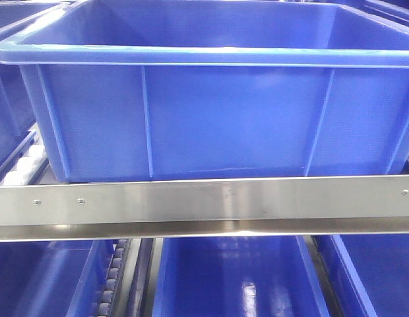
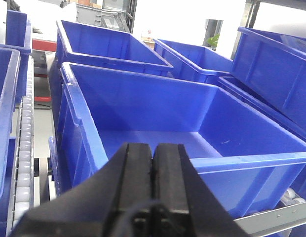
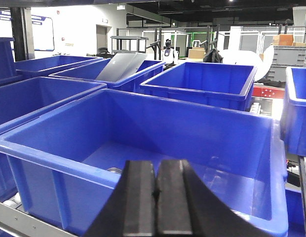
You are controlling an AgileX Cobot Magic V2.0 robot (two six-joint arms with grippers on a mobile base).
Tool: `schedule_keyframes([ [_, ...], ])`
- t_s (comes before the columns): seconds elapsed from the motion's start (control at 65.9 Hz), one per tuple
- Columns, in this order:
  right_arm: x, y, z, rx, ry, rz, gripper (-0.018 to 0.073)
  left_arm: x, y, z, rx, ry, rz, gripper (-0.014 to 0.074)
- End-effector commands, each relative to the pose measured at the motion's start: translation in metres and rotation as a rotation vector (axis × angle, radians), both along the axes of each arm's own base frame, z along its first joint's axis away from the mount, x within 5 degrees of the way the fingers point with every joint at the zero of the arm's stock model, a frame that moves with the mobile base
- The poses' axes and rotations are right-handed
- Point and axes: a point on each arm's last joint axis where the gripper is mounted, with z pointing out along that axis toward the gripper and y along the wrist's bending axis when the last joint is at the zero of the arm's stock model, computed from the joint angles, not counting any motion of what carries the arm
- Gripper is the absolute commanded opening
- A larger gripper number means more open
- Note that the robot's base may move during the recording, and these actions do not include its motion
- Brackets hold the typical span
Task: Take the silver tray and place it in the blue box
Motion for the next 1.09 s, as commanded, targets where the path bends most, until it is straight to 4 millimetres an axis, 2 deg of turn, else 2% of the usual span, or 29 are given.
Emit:
schedule_keyframes([
  [0.0,-0.003,0.002,0.012,-0.003,-0.065,0.028,0.0052,-0.003,-0.001,0.016,-0.043,-0.089,-0.024,-0.0104],
  [0.243,-0.001,0.003,0.006,-0.011,-0.047,0.027,0.0052,-0.003,-0.001,0.016,-0.043,-0.089,-0.024,-0.0104],
  [0.38,0.003,0.002,-0.011,-0.027,0.026,-0.001,0.0052,-0.003,-0.001,0.016,-0.043,-0.089,-0.024,-0.0104],
  [0.516,0.009,-0.004,-0.032,-0.156,0.079,-0.120,0.0052,-0.003,-0.001,0.016,-0.043,-0.089,-0.024,-0.0104],
  [0.607,0.010,-0.010,-0.044,-0.086,0.096,-0.209,0.0052,-0.003,-0.001,0.016,-0.043,-0.089,-0.024,-0.0104],
  [0.744,0.008,-0.020,-0.062,-0.041,0.003,-0.368,0.0052,-0.003,-0.001,0.016,-0.043,-0.089,-0.024,-0.0104],
  [0.926,-0.002,-0.023,-0.083,0.019,-0.048,-0.403,0.0052,-0.003,-0.001,0.016,-0.043,-0.089,-0.024,-0.0104],
  [1.078,-0.001,-0.024,-0.086,0.016,-0.011,-0.404,0.0052,-0.003,-0.001,0.015,-0.042,-0.088,-0.023,-0.0104],
])
